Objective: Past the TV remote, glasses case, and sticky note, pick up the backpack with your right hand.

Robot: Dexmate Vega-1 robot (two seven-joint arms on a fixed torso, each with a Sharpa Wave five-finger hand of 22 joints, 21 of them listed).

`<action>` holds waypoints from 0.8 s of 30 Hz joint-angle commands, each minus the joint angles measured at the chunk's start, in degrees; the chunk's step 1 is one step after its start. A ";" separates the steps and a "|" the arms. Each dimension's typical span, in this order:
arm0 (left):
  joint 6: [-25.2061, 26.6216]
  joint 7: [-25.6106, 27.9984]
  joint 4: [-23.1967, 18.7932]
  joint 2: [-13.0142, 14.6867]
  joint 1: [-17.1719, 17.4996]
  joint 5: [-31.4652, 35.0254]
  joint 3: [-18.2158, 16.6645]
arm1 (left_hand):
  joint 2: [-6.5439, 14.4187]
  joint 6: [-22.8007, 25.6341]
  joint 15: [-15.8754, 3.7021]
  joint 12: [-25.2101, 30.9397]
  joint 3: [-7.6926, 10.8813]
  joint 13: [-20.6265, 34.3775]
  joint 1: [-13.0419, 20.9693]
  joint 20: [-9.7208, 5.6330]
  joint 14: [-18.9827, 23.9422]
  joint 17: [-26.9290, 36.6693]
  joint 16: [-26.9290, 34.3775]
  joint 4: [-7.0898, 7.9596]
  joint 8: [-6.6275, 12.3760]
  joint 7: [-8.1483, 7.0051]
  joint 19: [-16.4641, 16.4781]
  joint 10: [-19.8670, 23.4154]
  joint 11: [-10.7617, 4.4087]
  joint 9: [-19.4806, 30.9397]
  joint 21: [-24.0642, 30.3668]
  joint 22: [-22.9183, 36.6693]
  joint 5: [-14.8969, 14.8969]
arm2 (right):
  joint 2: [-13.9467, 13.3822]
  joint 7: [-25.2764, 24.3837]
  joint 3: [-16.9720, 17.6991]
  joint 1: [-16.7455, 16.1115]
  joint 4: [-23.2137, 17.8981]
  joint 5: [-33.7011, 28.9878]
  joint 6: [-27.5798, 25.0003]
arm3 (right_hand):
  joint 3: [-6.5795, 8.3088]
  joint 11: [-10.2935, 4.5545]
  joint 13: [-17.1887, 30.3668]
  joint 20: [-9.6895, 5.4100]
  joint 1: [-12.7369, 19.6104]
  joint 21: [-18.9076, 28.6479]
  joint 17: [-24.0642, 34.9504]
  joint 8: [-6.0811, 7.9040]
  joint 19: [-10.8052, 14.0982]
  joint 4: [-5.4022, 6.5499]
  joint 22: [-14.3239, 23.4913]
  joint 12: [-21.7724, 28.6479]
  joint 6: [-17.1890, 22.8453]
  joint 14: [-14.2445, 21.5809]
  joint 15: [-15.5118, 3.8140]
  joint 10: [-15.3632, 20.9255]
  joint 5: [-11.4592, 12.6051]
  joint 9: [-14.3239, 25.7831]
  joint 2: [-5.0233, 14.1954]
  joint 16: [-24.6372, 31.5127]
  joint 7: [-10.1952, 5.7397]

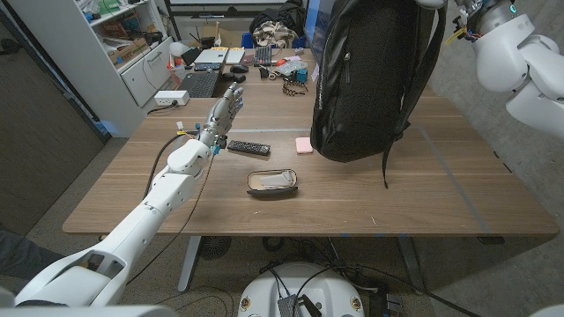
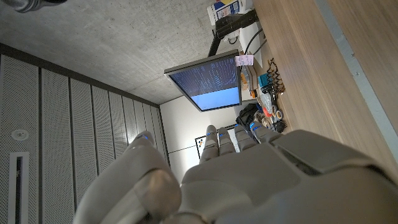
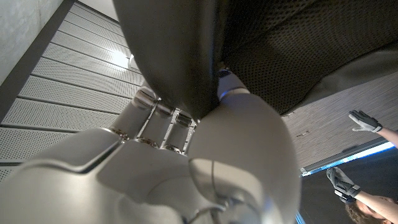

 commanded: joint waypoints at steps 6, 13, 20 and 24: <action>0.37 0.16 -0.37 -0.03 -0.04 0.22 0.28 | 0.68 0.10 -0.03 0.06 -0.25 0.09 0.12 -0.25 -0.27 0.16 0.19 -0.04 -0.06 0.10 -0.48 -0.21 0.24 0.24 0.22 0.18 -0.10 | 0.58 1.89 0.83 1.96 -0.96 0.92 -1.36 | 1.40 -1.36 0.52 -5.19 1.97 1.15 0.26 0.36 -0.13 0.79 0.02 -0.65 0.55 0.79 -5.33 2.06 0.21 -0.02 2.01 -0.19 -0.05; -0.41 -0.05 0.54 -0.75 -0.40 0.14 0.40 | 0.70 0.09 0.02 0.05 -0.29 0.09 0.13 -0.28 -0.27 0.16 0.19 -0.04 -0.07 0.12 -0.50 -0.24 0.31 0.24 0.22 0.18 -0.12 | 0.95 3.18 -0.79 3.88 -0.13 1.34 -1.16 | 1.51 -1.69 0.42 -5.09 1.81 1.63 0.30 0.35 -0.84 0.87 -0.25 -1.44 0.47 0.98 -5.31 2.23 0.12 -0.11 1.92 -0.46 0.00; -0.64 0.02 0.95 -1.13 -0.53 0.22 0.53 | 0.72 0.09 -0.01 0.05 -0.36 0.09 0.15 -0.37 -0.31 0.16 0.18 -0.04 -0.07 0.11 -0.51 -0.25 0.38 0.23 0.22 0.18 -0.13 | 1.31 3.34 -1.67 4.87 0.02 1.20 -1.37 | 1.63 -1.79 0.52 -5.08 1.76 2.20 0.36 0.34 -1.31 0.87 -0.48 -2.05 0.53 1.10 -5.34 2.43 0.04 -0.31 1.91 -0.72 -0.07; -0.61 0.09 0.81 -1.16 -0.39 0.25 0.58 | 0.74 0.14 -0.06 0.08 -0.39 0.09 0.16 -0.40 -0.29 0.16 0.20 -0.05 -0.05 0.18 -0.31 -0.18 0.34 0.23 0.30 0.18 -0.14 | 1.19 3.52 -1.88 5.00 0.02 1.10 -1.44 | 1.68 -1.62 0.66 -5.05 1.75 2.54 0.40 0.36 -1.53 0.86 -0.59 -2.30 0.41 1.16 -5.36 2.58 0.00 -0.28 1.89 -0.84 -0.16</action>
